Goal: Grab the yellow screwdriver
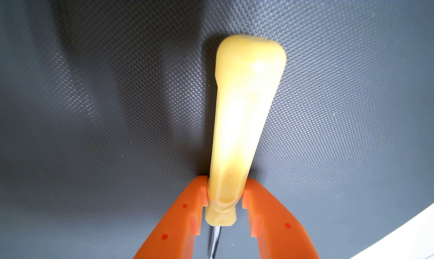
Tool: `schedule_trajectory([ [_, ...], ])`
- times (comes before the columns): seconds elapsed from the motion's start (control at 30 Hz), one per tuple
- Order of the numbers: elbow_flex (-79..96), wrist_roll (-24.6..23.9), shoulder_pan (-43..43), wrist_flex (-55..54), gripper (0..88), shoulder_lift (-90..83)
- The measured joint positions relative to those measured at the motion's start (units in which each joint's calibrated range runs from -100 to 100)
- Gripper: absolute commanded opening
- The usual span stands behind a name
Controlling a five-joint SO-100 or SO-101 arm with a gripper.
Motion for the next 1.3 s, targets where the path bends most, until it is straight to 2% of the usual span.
schedule_trajectory([
  [0.37, 0.0, 0.1, -1.5, 0.6, 0.7, -0.4],
  [1.3, 0.0, 0.1, -2.1, 15.1, 0.7, -17.5],
])
